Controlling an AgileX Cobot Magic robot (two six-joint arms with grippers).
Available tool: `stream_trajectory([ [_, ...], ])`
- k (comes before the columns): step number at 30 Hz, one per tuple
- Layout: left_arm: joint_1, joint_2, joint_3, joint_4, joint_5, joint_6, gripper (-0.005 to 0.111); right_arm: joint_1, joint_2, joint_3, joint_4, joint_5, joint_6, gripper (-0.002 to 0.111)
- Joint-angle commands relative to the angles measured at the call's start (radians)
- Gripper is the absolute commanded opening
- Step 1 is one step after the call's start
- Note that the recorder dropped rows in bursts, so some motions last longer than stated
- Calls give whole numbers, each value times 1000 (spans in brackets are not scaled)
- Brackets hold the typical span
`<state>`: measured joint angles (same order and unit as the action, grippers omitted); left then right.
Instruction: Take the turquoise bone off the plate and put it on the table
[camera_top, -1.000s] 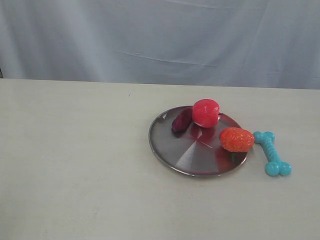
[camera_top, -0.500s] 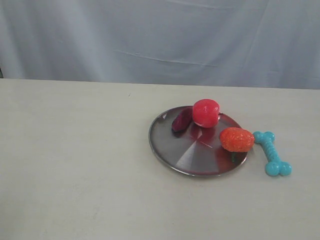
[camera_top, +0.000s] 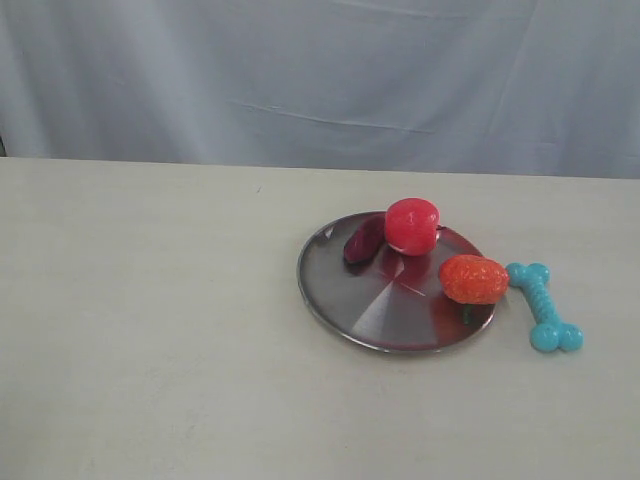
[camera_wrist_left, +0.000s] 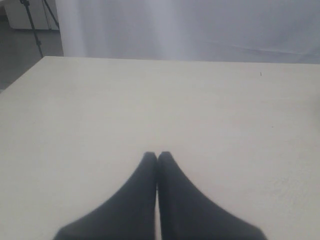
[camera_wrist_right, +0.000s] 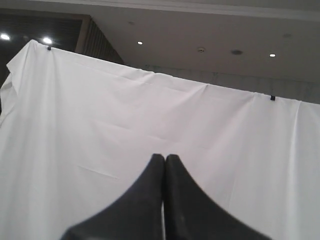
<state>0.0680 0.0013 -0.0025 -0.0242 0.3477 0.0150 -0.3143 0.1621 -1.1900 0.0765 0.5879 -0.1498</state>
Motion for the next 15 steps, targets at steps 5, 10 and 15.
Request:
stream_trajectory([
  [5,-8,-1,3,-1,-5,-4,0,5,-129,523,-7,-268,41,0],
  [10,-8,-1,3,-1,-5,-4,0,5,-162,819,-7,-385,94,0],
  [15,-8,-1,3,-1,-5,-4,0,5,-162,982,3,-433,104,0],
])
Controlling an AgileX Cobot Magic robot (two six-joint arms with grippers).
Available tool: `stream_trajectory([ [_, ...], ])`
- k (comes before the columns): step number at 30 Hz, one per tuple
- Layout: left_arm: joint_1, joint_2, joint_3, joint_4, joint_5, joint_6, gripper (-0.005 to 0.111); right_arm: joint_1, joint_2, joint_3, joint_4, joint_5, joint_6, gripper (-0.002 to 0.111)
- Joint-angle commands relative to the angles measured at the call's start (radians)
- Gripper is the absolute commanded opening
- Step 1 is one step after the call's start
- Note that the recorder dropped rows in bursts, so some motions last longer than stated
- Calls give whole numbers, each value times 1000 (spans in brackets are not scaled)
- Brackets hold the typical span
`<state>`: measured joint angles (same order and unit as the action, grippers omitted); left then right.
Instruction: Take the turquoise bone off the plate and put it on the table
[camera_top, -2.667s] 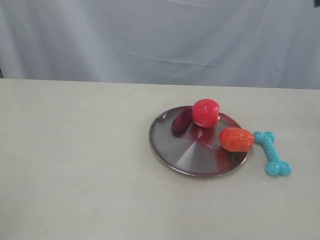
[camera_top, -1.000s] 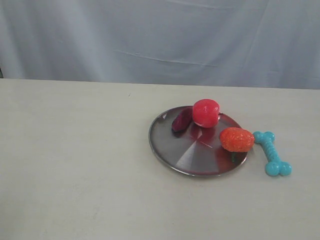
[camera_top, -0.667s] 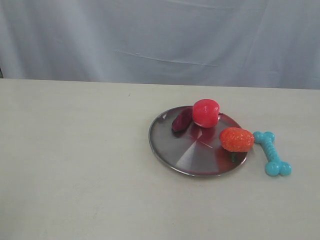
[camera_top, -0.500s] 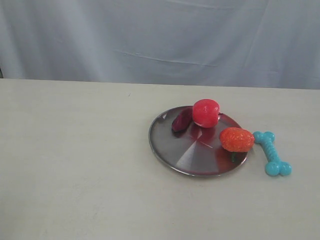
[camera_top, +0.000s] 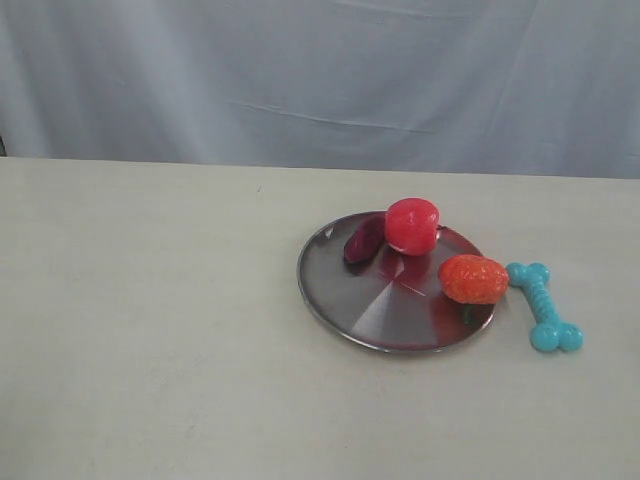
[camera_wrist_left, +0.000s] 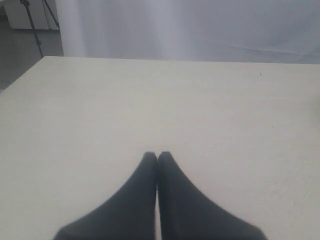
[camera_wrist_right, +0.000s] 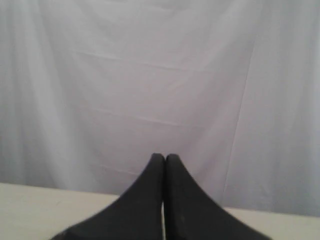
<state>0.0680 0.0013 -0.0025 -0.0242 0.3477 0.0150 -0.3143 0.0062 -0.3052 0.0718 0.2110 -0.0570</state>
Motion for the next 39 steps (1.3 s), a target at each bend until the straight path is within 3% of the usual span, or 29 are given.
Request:
stream_trajectory([
  [1,-8,-1,3,-1,-5,-4,0,5,-6,112,6,-58,11,0],
  [14,-8,-1,3,-1,-5,-4,0,5,-6,305,6,-79,6,0],
  [28,-8,-1,3,-1,-5,-4,0,38,-6,305,-44,138,0,0],
  [39,-8,-1,3,-1,-5,-4,0,38,-6,305,-44,136,4,0],
])
